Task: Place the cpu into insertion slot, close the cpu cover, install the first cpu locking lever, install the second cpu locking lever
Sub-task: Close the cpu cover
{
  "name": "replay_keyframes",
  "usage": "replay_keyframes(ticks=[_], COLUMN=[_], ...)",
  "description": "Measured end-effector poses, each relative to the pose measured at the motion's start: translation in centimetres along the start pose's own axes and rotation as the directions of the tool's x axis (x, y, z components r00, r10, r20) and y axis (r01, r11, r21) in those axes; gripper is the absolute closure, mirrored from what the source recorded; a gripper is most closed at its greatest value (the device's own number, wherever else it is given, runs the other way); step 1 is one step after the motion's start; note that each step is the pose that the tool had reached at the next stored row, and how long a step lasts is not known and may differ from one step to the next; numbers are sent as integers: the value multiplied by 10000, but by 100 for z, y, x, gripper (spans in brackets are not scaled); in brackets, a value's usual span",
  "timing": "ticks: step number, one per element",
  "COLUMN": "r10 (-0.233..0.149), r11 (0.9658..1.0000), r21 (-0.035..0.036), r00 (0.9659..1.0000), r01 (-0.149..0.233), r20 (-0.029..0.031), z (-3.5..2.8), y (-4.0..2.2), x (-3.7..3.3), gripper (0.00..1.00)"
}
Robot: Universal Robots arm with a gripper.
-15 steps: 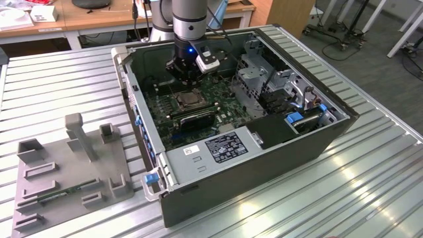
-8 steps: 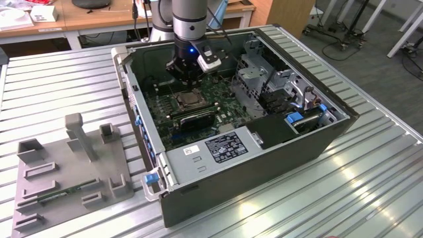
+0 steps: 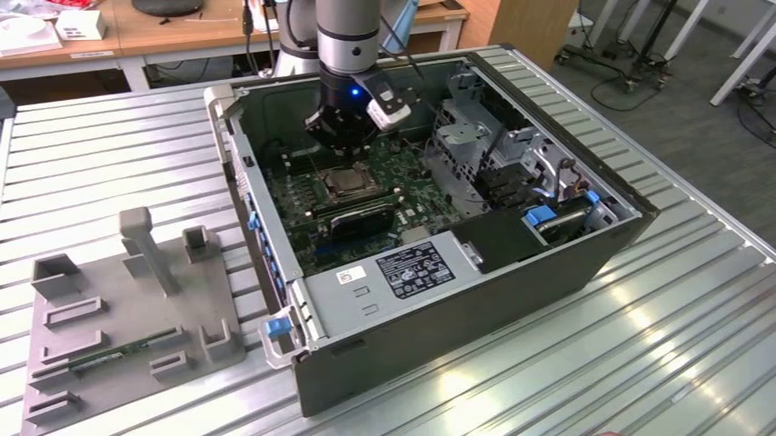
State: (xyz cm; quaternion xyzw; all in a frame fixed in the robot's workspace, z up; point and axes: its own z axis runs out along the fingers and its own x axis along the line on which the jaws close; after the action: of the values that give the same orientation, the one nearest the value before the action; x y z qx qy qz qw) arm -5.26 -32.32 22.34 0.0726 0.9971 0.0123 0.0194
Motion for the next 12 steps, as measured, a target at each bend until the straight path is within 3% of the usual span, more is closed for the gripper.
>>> replay_keyframes(ticks=[12], r10=[-25], r11=[10000], r21=[1], r00=[10000], r01=[25], r20=[-1], z=[0], y=[0], x=[0], gripper=[89])
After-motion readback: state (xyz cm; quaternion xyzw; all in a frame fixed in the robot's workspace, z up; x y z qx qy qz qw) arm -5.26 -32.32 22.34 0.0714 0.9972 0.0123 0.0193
